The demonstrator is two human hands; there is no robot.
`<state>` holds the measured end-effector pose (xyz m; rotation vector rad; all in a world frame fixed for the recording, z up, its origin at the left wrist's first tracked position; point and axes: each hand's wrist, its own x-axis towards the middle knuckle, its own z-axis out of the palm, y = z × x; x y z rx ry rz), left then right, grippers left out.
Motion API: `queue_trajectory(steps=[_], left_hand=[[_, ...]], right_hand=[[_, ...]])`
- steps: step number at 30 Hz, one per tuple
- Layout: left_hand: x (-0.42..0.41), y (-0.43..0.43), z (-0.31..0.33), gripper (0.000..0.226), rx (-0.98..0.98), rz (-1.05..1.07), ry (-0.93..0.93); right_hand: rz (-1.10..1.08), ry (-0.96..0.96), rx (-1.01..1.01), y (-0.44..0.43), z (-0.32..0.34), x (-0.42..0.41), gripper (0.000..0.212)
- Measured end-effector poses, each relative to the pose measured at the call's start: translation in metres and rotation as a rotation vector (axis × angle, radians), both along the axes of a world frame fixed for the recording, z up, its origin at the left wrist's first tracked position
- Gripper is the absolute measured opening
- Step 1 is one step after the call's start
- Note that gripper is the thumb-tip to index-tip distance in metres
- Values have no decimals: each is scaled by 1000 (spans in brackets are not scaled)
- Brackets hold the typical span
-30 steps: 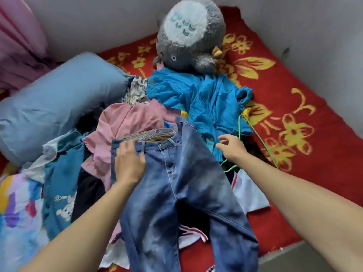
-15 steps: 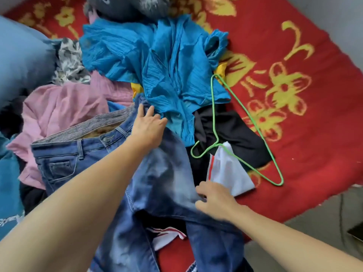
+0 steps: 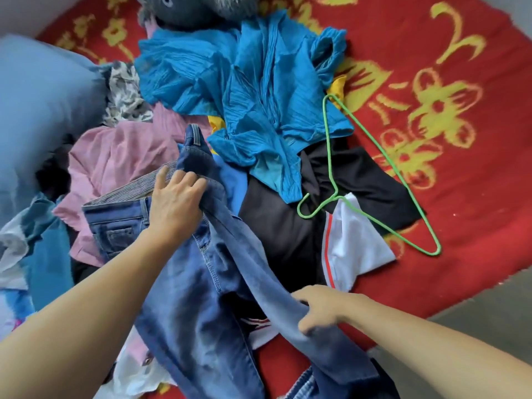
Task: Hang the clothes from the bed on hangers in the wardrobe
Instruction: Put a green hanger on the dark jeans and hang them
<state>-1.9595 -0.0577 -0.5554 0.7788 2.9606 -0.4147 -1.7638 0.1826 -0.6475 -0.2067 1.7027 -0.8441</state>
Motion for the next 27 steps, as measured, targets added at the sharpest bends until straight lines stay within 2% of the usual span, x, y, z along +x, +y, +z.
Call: queue_trajectory(steps=[2, 5, 8, 9, 11, 13, 15, 19, 22, 25, 27], left_hand=[[6, 0, 3, 27, 36, -28, 40], [16, 5, 11, 19, 130, -69, 77], [27, 3, 28, 13, 277, -91, 89], [31, -1, 35, 13, 320, -86, 100], [41, -14, 50, 13, 386, -53, 117], [55, -37, 62, 14, 437, -12, 113], [72, -68, 68, 16, 452, 7, 81], [103, -133, 62, 19, 382, 67, -21], [118, -171, 43, 21, 314, 114, -85], [132, -197, 13, 28, 128, 101, -174], [152, -204, -7, 35, -3, 91, -242]], right_hand=[[172, 178, 191, 12, 5, 12, 25], [265, 373, 402, 35, 22, 19, 30], [125, 506, 559, 68, 40, 30, 32], [78, 610, 593, 75, 47, 36, 33], [47, 920, 580, 80, 61, 56, 32], [-64, 1120, 397, 59, 90, 82, 24], [-65, 1121, 240, 18, 115, 115, 25], [144, 802, 270, -73, 133, 185, 27], [156, 684, 257, -128, 122, 219, 30], [138, 588, 284, -181, 88, 243, 58], [166, 440, 303, -209, 65, 255, 75]])
